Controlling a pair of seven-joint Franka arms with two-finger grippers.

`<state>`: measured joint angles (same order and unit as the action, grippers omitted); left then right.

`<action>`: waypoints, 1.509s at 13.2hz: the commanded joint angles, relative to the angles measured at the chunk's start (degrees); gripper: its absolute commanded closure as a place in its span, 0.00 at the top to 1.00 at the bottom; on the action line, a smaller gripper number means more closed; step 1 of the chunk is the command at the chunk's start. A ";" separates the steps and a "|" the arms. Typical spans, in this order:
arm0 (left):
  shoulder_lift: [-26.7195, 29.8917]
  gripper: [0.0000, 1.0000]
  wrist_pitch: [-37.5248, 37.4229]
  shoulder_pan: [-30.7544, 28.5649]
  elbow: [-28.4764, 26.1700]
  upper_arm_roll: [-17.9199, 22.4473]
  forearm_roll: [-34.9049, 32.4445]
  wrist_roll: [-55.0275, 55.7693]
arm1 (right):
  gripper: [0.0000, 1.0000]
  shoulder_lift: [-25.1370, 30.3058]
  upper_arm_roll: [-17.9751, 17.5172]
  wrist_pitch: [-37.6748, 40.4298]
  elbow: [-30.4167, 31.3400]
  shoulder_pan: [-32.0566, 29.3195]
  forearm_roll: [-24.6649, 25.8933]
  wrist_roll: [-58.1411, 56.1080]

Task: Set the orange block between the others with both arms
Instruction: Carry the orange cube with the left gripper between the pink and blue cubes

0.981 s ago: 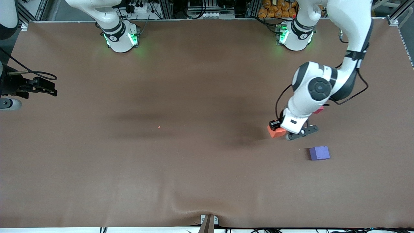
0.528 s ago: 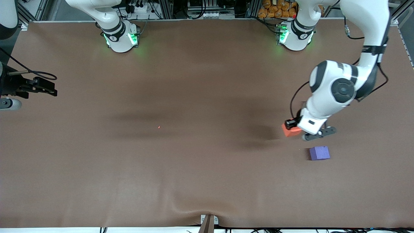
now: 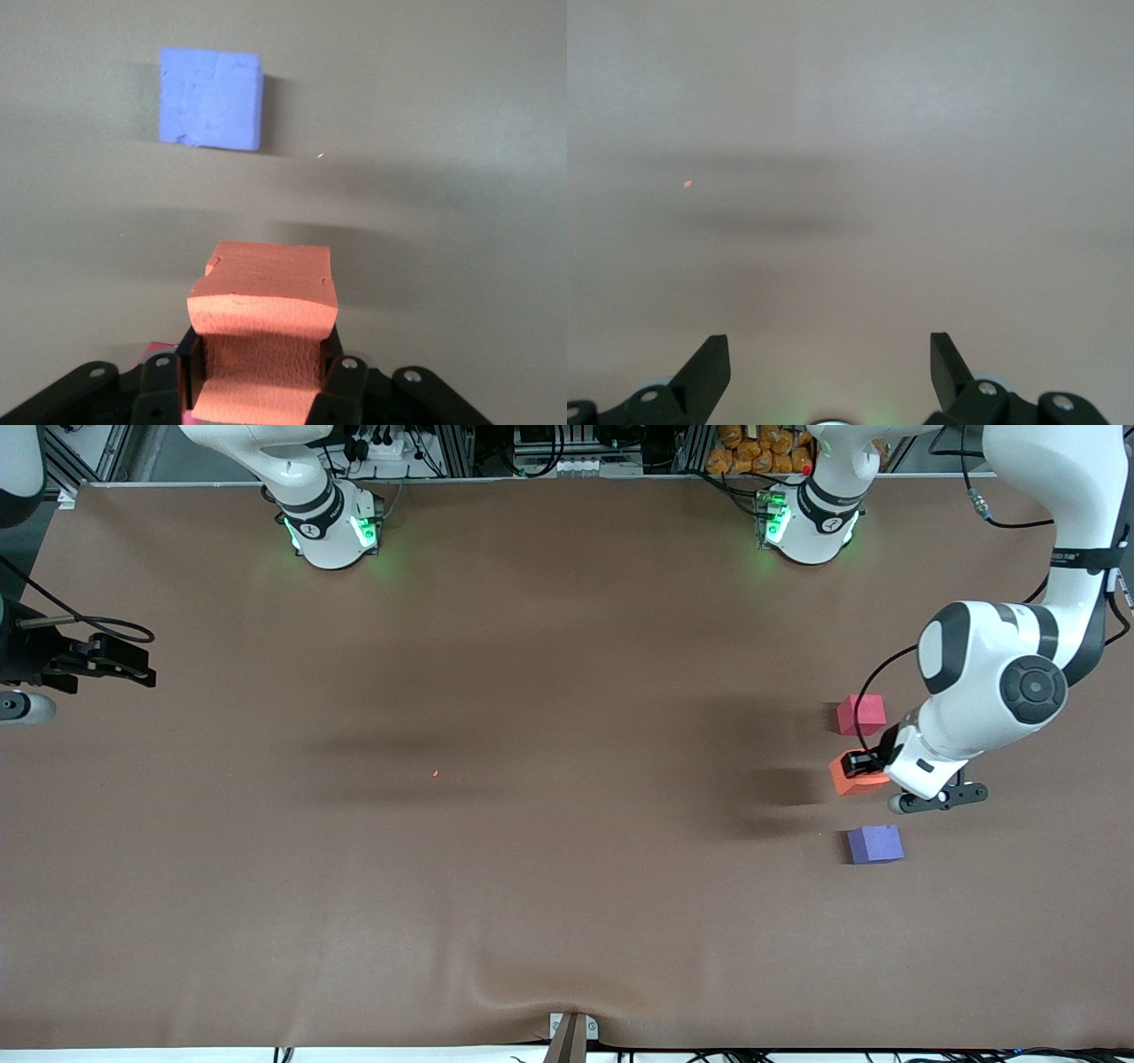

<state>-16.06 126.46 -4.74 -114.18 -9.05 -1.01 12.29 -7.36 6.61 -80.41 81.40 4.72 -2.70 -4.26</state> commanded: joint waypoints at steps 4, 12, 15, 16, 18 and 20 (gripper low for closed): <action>-2.57 0.00 0.01 -3.87 -0.26 -0.44 -0.22 -3.59 | 1.00 0.59 0.51 8.69 -3.00 -2.86 -3.54 4.43; -7.40 0.00 4.05 -4.23 -0.35 0.08 -1.97 -3.59 | 1.00 0.85 0.16 10.89 -5.11 -2.78 -1.35 4.52; -8.81 0.00 5.99 -6.16 -0.08 0.08 -4.61 -3.59 | 1.00 0.85 0.07 10.71 -5.90 -2.87 2.95 4.35; -9.25 0.00 6.08 -6.16 -0.08 0.08 -5.31 -3.59 | 1.00 0.85 -0.02 10.71 -5.90 -2.78 3.49 4.34; -9.43 0.00 6.43 -6.25 -0.08 0.08 -6.28 -3.59 | 1.00 0.85 -0.19 10.71 -5.90 -2.78 3.85 4.43; -10.21 0.00 7.04 -6.25 -0.08 0.08 -6.29 -3.59 | 1.00 0.77 -0.28 10.71 -5.90 -2.35 3.85 4.43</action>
<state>-25.52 132.73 -10.64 -114.61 -8.64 -5.74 9.04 -7.15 6.88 -70.40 75.87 1.89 -0.11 -0.58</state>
